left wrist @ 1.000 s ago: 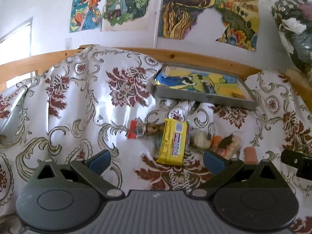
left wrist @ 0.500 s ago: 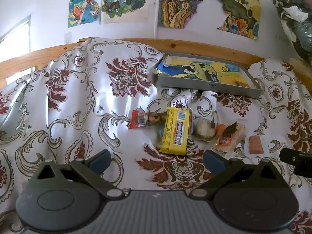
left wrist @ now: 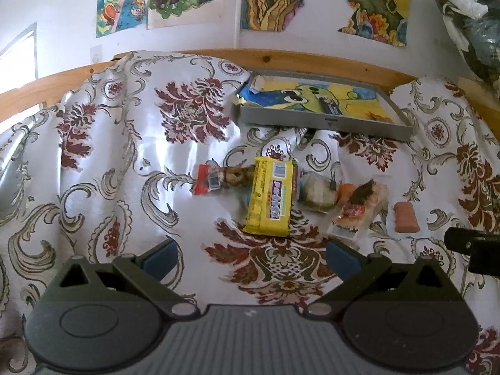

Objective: Organize snacks
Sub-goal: 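Move the right tool toward the sausages on paper while the left approaches the bread snack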

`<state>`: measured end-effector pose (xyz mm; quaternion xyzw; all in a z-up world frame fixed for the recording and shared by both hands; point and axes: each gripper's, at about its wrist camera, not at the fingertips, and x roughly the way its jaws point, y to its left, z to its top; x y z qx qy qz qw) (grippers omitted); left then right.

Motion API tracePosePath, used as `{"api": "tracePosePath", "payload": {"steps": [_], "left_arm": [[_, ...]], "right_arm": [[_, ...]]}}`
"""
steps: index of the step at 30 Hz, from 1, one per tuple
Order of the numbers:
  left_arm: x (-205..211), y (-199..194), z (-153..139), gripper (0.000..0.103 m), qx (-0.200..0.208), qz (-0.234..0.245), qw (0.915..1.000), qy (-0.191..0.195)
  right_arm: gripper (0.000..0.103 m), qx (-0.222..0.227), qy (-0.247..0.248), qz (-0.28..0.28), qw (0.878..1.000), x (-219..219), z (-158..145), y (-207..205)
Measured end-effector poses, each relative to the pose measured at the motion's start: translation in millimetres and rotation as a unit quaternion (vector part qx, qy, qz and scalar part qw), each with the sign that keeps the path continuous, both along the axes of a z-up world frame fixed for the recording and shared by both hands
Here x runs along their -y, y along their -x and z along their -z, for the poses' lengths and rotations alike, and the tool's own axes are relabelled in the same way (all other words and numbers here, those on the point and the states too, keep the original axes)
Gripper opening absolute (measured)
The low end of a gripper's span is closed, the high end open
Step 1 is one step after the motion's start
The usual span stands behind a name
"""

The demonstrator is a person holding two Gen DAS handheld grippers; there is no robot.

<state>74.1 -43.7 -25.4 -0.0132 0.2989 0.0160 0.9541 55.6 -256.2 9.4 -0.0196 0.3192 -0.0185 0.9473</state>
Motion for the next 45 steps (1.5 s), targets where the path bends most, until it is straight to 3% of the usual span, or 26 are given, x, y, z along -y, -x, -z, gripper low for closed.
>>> {"api": "tracePosePath", "payload": {"steps": [8,18,23,28,32,38,45], "left_arm": [[8.3,-11.9,-0.6,0.103,-0.002,0.018,0.9998,-0.005],[23.5,-35.7,2.6,0.103,0.0,0.054,0.9984,-0.015],[33.7,-52.9,6.5,0.103,-0.007,0.093,0.9955,-0.016],[40.4,-72.3,10.7,0.103,-0.025,0.146,0.9889,-0.001],[46.5,-90.4,10.8,0.103,-0.028,0.182,0.9829,-0.002],[52.0,-113.0,16.8,0.101,-0.049,0.209,0.9765,0.012],[51.9,-135.5,25.1,0.092,-0.08,0.23,0.9682,0.06]], "right_arm": [[0.102,-0.021,0.011,-0.032,0.999,4.5,-4.5,-22.0],[0.102,0.013,0.077,-0.101,0.992,18.6,-8.0,-43.9],[0.102,0.007,0.083,-0.127,0.988,29.5,-2.5,-64.4],[0.102,0.002,0.057,-0.147,0.987,37.8,5.3,-84.0],[0.097,-0.03,0.026,-0.16,0.986,42.0,15.6,-98.9],[0.087,-0.066,-0.016,-0.16,0.985,47.3,27.6,-115.7],[0.079,-0.095,-0.041,-0.147,0.984,52.9,37.4,-127.2]]}}
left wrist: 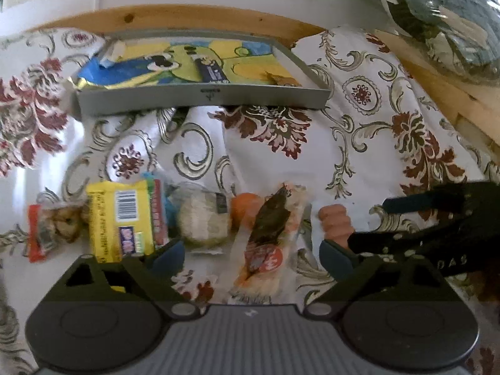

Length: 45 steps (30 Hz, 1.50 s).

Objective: Organize snacks
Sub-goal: 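Move the right tool toward the sausages on paper while the left approaches the bread snack, then close the right gripper on the sausage paper while the left gripper grasps the bread snack, then lift the sausages with the right tool while the left tool carries the bread snack to the tray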

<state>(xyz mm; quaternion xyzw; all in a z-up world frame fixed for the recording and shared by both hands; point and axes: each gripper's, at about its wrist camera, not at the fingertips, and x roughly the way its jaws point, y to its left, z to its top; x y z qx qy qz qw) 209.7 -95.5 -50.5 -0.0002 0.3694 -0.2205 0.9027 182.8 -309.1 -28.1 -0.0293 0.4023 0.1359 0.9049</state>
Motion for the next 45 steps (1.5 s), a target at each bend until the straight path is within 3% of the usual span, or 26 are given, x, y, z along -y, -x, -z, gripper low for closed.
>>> {"api": "tracePosePath", "payload": {"steps": [7,10,14,17,23,29,35,39,45], "left_arm": [[-2.8,-22.4,0.0,0.075,-0.04,-0.015,0.9979,0.049],[0.3,-26.9,1.2,0.062,-0.053,-0.01,0.9972,0.053],[9.0,-30.3,2.5,0.048,-0.063,0.005,0.9969,0.046],[11.6,-30.2,1.0,0.047,-0.063,0.002,0.9971,0.041],[4.0,-28.9,0.3,0.047,-0.075,-0.015,0.9963,0.04],[-11.6,-25.2,2.5,0.046,-0.092,-0.029,0.9933,0.064],[-14.4,-20.9,1.1,0.046,-0.092,-0.027,0.9931,0.067],[-15.0,-15.7,0.1,0.046,-0.084,-0.019,0.9941,0.067],[-12.7,-6.8,-4.7,0.046,-0.069,-0.006,0.9961,0.054]], "right_arm": [[0.065,-0.034,-0.008,0.016,0.999,2.3,10.6,-7.4],[0.063,-0.041,-0.016,0.016,0.999,1.9,13.6,-8.4],[0.05,-0.048,-0.044,0.013,0.998,3.4,15.4,-11.7],[0.043,-0.049,-0.061,0.009,0.997,2.5,15.2,-12.4],[0.037,-0.038,-0.087,0.005,0.995,2.4,10.9,-10.0],[0.04,-0.023,-0.115,-0.002,0.993,0.8,5.8,-9.1],[0.044,-0.057,-0.126,0.017,0.99,-4.1,23.5,-22.7],[0.036,-0.059,-0.098,0.028,0.993,-11.5,25.7,-25.7],[0.033,-0.045,-0.065,0.019,0.997,-19.9,22.7,-19.9]]}}
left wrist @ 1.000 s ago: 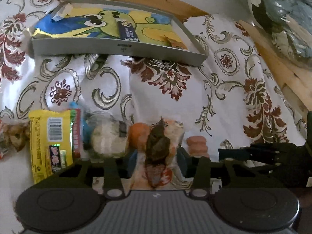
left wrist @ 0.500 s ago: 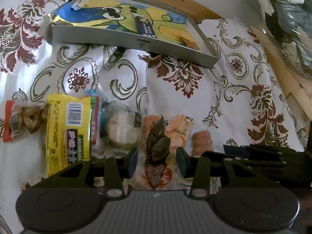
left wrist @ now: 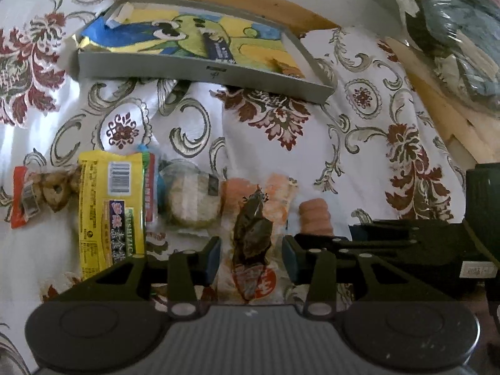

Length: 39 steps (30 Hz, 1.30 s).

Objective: Organize snacks
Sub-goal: 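Lift the sausages with the right tool while the left tool carries the bread snack to the tray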

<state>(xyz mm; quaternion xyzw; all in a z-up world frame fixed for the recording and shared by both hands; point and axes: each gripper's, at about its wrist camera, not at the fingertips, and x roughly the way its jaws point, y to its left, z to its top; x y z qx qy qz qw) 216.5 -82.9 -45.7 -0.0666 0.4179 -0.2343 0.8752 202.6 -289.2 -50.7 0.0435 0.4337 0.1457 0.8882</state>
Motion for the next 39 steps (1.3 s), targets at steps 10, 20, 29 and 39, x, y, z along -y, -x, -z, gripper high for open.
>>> {"api": "tracePosePath", "payload": {"steps": [10,20,29,39], "left_arm": [[-0.8,19.7,-11.0,0.046,0.022,0.004,0.9997,0.001],[-7.6,21.4,-23.7,0.046,0.026,-0.023,0.9993,0.011],[-6.6,24.5,-41.0,0.046,0.045,-0.043,0.998,0.012],[-0.8,20.8,-55.1,0.046,0.059,-0.06,0.9963,0.013]], "right_arm": [[0.026,0.013,0.029,-0.004,0.999,-1.3,-13.8,12.9],[0.024,0.047,0.091,-0.017,0.995,-12.6,-19.8,26.4],[0.016,0.091,0.076,0.003,0.993,-4.2,-37.7,37.1],[0.016,0.114,0.093,0.006,0.989,-4.9,-43.5,41.4]]}}
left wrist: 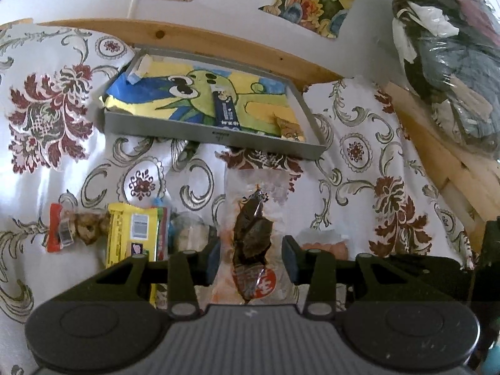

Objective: Organize snacks
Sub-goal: 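Lift the sausages with the right tool while the left tool carries the bread snack to the tray, then lower the sausages into the tray and open the right gripper while the left lowers the bread snack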

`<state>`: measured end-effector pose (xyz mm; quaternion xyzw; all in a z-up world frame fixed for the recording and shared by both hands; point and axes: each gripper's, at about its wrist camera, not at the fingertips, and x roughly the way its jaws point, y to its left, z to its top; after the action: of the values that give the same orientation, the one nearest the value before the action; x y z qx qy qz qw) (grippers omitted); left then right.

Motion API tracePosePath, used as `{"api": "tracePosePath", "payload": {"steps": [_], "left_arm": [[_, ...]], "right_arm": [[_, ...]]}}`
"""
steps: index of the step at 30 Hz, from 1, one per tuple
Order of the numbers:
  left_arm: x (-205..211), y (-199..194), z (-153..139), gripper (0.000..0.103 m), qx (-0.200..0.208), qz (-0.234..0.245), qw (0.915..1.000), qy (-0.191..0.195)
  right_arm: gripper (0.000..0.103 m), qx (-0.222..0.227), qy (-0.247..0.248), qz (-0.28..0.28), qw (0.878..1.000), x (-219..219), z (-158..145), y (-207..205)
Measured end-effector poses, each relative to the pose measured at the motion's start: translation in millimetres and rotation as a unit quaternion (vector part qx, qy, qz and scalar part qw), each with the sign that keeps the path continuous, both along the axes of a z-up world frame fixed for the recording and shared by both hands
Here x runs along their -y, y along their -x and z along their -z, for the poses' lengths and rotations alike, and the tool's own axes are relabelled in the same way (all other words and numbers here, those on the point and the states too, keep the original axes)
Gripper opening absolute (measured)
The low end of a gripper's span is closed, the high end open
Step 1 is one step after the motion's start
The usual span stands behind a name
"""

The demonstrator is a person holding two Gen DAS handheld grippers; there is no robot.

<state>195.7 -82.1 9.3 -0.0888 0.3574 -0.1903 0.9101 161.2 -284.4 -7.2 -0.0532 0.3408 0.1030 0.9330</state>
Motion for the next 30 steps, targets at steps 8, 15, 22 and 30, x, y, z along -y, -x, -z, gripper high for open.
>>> {"api": "tracePosePath", "payload": {"steps": [8,15,22,30], "left_arm": [[4.0,-19.7,-14.3,0.046,0.013,-0.019,0.9997,0.003],[20.8,-58.2,-32.8,0.046,0.041,-0.038,0.9984,-0.009],[30.6,-111.9,-44.8,0.046,0.06,-0.077,0.995,-0.022],[41.6,-178.5,-46.9,0.046,0.055,-0.125,0.9906,-0.005]], "right_arm": [[0.016,0.082,0.001,-0.011,0.997,0.7,-23.9,-0.7],[0.016,0.135,-0.037,-0.01,0.99,8.6,-44.7,-39.9],[0.016,0.156,-0.101,0.001,0.983,20.2,-55.2,-103.0],[0.017,0.149,-0.195,0.017,0.969,43.5,-46.9,-150.6]]}}
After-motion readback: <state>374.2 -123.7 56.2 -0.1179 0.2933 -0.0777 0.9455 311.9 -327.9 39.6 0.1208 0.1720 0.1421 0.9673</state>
